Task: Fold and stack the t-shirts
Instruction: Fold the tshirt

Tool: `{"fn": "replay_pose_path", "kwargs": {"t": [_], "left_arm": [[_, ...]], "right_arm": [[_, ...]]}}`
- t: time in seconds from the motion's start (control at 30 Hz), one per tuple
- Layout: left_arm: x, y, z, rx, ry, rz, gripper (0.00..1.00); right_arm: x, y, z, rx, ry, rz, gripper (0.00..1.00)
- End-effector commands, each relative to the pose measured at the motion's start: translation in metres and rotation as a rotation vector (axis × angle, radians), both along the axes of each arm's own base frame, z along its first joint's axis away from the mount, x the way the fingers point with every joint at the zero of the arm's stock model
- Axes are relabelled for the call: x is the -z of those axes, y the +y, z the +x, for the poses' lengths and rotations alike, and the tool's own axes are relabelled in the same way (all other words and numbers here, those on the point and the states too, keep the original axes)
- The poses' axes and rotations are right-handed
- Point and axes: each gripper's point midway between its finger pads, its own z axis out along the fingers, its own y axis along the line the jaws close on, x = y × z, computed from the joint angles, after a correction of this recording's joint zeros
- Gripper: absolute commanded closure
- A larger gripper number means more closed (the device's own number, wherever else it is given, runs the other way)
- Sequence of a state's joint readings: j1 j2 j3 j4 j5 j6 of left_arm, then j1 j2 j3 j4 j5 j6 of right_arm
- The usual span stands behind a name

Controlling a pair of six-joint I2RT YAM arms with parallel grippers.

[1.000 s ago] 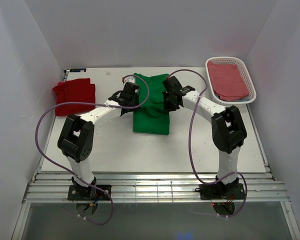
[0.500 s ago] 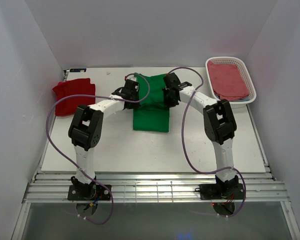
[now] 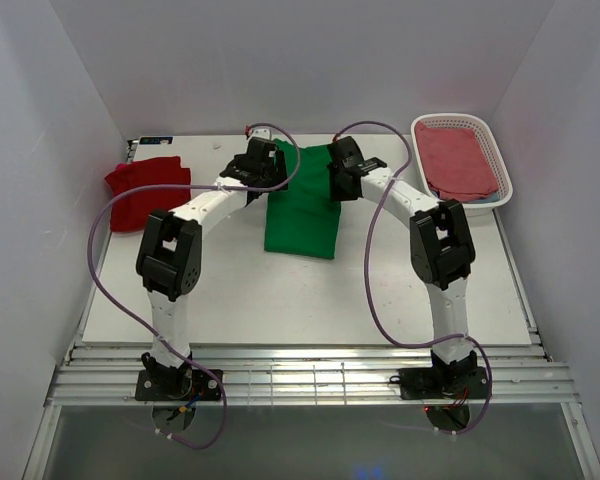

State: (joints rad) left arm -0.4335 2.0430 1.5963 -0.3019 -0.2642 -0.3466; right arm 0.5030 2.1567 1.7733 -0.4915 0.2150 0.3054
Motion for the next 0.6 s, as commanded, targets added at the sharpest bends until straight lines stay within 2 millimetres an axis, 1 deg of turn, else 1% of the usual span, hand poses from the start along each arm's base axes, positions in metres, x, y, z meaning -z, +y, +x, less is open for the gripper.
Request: {"fn": "replay_pose_path", "kwargs": {"t": [0.0,0.03,0.07,0.13,0.17,0.2,0.23,0.27,0.3,0.37,0.4,0.47,0.5,0.53,0.57], "left_arm": [[-0.089,0.026,0.012,-0.115,-0.196,0.013,0.11],[-0.094,0.025,0.010,-0.110,-0.199,0.000,0.10],[-0.099,0.025,0.004,-0.103,-0.204,-0.015,0.10],[-0.096,0.021,-0.004,-0.093,-0.189,-0.057,0.10],[-0.089,0.020,-0.015,-0.083,-0.168,-0.069,0.09],[-0.084,0.018,-0.020,-0.075,-0.154,-0.083,0.09],[-0.077,0.016,-0.026,-0.069,-0.136,-0.100,0.09],[-0.062,0.018,-0.038,-0.064,-0.099,-0.094,0.09],[-0.054,0.019,-0.044,-0.063,-0.078,-0.095,0.09],[-0.035,0.019,-0.059,-0.060,-0.028,-0.116,0.09],[-0.020,0.022,-0.071,-0.053,0.008,-0.111,0.09],[-0.009,0.019,-0.081,-0.029,0.031,-0.132,0.09],[0.002,0.021,-0.092,-0.019,0.055,-0.132,0.09],[0.002,0.019,-0.092,-0.011,0.046,-0.146,0.09],[0.006,0.017,-0.095,0.002,0.050,-0.153,0.09]], "right_arm": [[-0.099,-0.013,0.029,0.072,-0.267,0.024,0.67],[-0.106,-0.015,0.028,0.076,-0.281,0.031,0.67],[-0.113,-0.017,0.022,0.075,-0.296,0.045,0.65],[-0.113,-0.015,0.013,0.068,-0.286,0.081,0.65],[-0.111,-0.014,0.004,0.059,-0.275,0.098,0.65],[-0.108,-0.007,-0.003,0.037,-0.250,0.141,0.65],[-0.110,-0.004,-0.010,0.023,-0.240,0.167,0.65],[-0.105,-0.002,-0.017,0.014,-0.215,0.187,0.65],[-0.090,0.003,-0.030,-0.016,-0.153,0.211,0.65],[-0.082,0.008,-0.046,-0.028,-0.100,0.257,0.65],[-0.065,0.010,-0.061,-0.048,-0.039,0.275,0.65],[-0.057,0.014,-0.076,-0.064,0.007,0.321,0.65],[-0.051,0.016,-0.085,-0.076,0.033,0.339,0.65],[-0.042,0.015,-0.093,-0.076,0.050,0.350,0.65],[-0.037,0.016,-0.099,-0.086,0.063,0.365,0.62]]}}
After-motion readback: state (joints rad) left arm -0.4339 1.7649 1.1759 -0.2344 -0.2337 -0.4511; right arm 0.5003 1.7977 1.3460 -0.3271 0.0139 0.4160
